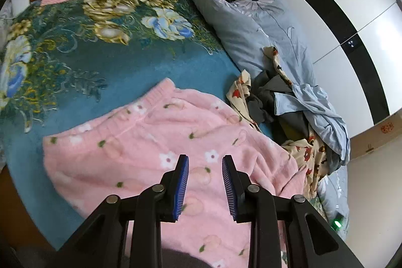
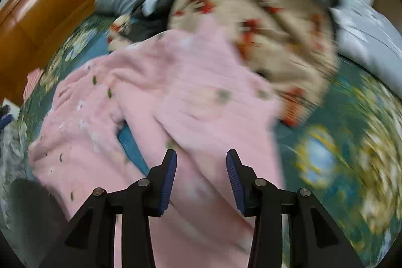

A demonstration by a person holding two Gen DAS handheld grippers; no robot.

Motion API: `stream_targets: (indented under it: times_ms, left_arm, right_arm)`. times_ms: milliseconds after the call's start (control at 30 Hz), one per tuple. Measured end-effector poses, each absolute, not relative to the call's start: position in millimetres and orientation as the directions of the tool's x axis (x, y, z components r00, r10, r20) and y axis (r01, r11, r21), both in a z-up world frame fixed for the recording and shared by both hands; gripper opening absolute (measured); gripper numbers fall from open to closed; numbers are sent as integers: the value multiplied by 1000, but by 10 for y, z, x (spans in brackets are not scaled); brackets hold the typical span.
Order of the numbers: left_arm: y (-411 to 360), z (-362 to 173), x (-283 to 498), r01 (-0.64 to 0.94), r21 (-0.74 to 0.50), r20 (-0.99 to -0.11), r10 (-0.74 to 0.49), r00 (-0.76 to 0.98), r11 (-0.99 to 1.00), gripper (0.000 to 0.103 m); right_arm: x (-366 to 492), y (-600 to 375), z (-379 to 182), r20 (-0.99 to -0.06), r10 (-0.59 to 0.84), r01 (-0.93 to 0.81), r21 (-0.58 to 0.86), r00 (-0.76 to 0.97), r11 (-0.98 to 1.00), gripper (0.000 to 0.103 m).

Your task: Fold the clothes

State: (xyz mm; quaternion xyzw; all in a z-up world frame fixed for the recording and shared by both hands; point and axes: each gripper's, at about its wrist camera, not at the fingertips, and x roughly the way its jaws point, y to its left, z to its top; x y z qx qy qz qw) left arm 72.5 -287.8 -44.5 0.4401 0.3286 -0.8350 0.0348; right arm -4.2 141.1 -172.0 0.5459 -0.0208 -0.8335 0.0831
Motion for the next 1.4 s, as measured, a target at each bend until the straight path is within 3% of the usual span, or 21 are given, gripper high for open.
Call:
stream_targets:
  times_ms: [167,200,233,300,433,500,633,700,767,867,967,1167,1200,1233,1300,1400]
  left_arm:
    - [-3156,-386,1054,401,-492,-760,156,-632,-773,31]
    - [-3212,-390,1118,413,-491,-759,144,-635,-767,31]
    - [-3255,-402,1160,422,-494,-759,140,-636,-760,31]
    - [-3307,-435,1195,432,-504,-759,145,-635,-748,31]
    - [-3287,-450,1157,419,-513,-756,163,-634,-749,31]
    - [-3257,-427,1122,403,-511,-752,168,-638,-759,31]
    - [-3283,-452,1111,404,-478,-766,146,-626,-780,31]
    - [-3344,-542,1122,426,-463,-784,135,-605,-778,31]
    - [-3413,-667,1127,451,-449,-804,130,-580,-771,31]
    - [-3503,-857,1137,487,-429,-833,125,-539,-760,31]
    - [-3556,-983,1173,513,-402,-858,117,-500,-758,31]
    - [-3594,-1088,1285,537,-420,-857,126,-500,-732,31]
    - [-3602,-1109,1297,543,-434,-853,134,-504,-719,31]
    - [-3610,-1131,1308,550,-447,-850,142,-508,-706,31]
    - [-3627,-1174,1331,563,-472,-842,158,-516,-678,31]
    - [-3659,-1210,1356,585,-473,-845,150,-514,-658,31]
  right_arm:
    - [-283,992,-2059,-925,10,234,-107,-379,-966,41]
    - [-295,986,-2091,-924,31,237,-130,-382,-963,35]
    - [-288,1020,-2086,-925,34,227,-129,-379,-965,16]
    - [-249,1180,-1970,-924,-20,182,-54,-383,-982,7]
    - [-107,1751,-1464,-873,-150,47,145,-465,-988,5]
    - [67,2284,-1046,-803,-175,-53,249,-569,-967,5]
    - [737,3441,-268,-594,-66,-242,424,-802,-872,5]
    - [1152,3859,-124,-552,105,-369,393,-827,-842,3]
    - [1513,4293,-291,-599,244,-519,341,-763,-784,2]
    - [1664,4707,-946,-763,262,-659,268,-590,-702,1]
    - [1844,4961,-1603,-864,200,-773,281,-462,-569,1]
    - [1872,4974,-1761,-817,73,-755,489,-572,-437,4]
    - [1785,4948,-1791,-808,49,-740,510,-587,-438,10]
    - [1708,4911,-1835,-800,30,-732,533,-599,-423,23]
    - [1637,4874,-1933,-789,4,-733,569,-614,-373,40]
    - [1466,4864,-2110,-791,-26,-745,586,-611,-318,42]
